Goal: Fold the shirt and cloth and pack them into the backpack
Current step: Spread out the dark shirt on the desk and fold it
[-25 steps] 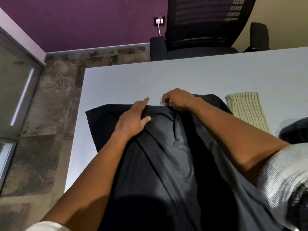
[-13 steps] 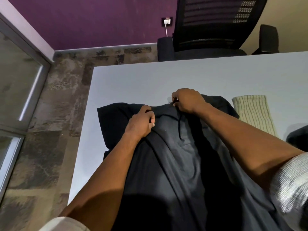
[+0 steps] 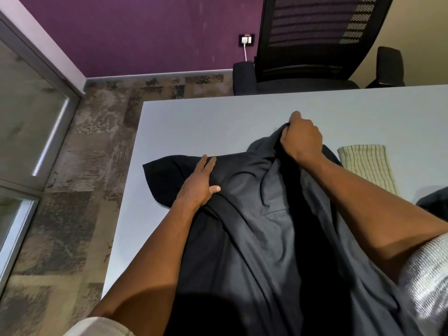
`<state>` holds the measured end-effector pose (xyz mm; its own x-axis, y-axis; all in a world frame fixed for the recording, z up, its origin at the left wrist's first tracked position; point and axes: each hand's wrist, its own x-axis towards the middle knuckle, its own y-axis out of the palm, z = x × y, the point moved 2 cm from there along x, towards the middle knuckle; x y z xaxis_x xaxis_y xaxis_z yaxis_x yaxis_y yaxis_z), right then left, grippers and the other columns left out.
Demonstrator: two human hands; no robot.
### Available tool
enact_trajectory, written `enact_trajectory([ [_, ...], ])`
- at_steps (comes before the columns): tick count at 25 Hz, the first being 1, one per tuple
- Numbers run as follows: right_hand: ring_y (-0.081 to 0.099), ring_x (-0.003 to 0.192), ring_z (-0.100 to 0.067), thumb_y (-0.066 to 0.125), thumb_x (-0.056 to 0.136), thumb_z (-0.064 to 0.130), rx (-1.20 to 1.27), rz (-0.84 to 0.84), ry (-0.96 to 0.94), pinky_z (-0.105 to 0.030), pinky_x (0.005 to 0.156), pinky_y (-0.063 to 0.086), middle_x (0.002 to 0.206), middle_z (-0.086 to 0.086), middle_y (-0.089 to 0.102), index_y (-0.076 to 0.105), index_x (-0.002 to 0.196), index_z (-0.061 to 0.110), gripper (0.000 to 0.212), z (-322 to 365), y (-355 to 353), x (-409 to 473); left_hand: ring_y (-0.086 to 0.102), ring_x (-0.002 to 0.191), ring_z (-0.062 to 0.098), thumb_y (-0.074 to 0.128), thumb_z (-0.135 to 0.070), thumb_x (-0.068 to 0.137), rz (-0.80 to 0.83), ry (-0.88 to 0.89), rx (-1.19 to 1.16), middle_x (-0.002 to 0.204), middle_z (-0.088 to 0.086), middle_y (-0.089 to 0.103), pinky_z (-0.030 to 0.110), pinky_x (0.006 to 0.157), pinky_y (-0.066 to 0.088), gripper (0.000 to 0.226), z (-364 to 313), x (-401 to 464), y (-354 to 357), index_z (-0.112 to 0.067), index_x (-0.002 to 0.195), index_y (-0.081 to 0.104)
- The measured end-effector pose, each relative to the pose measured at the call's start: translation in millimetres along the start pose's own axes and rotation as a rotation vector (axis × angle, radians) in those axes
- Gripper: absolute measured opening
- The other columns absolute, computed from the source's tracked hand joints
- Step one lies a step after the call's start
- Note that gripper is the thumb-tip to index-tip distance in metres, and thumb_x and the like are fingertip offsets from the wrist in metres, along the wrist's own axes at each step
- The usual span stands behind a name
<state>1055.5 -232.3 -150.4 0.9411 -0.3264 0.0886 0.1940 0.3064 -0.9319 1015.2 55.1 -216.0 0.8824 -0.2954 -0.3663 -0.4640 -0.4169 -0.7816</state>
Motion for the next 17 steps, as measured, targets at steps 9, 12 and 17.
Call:
enact_trajectory([
  [9,0.043,0.117,-0.038,0.062,0.085,0.013,-0.358,0.374,-0.4,-0.046,0.095,0.039,0.135,-0.009,0.052,0.055,0.131,0.019,0.047,22,13,3,0.038,0.143,0.027,0.065,-0.039,0.094,-0.026,0.007,0.033,0.168,-0.011,-0.007,0.047,0.114,0.037,0.087,-2,-4,-5,-0.034,0.16,0.008],
  [12,0.033,0.131,-0.036,0.07,0.083,0.02,-0.465,0.502,-0.623,-0.052,0.104,0.026,0.139,0.006,0.053,0.061,0.124,0.036,0.045,41,31,-5,0.049,0.133,0.035,0.06,-0.053,0.094,-0.012,0.0,0.156,0.168,-0.008,-0.002,0.051,0.105,0.044,0.089,-15,5,-6,-0.036,0.159,0.001],
  [17,0.042,0.122,-0.029,0.057,0.088,0.012,-0.43,0.701,-0.634,-0.049,0.103,0.032,0.13,0.003,0.057,0.06,0.111,0.048,0.043,33,39,12,0.059,0.103,0.029,0.065,-0.035,0.094,-0.077,0.026,0.124,0.119,0.003,0.051,0.04,0.088,0.049,0.034,-21,9,-9,-0.023,0.125,0.057],
])
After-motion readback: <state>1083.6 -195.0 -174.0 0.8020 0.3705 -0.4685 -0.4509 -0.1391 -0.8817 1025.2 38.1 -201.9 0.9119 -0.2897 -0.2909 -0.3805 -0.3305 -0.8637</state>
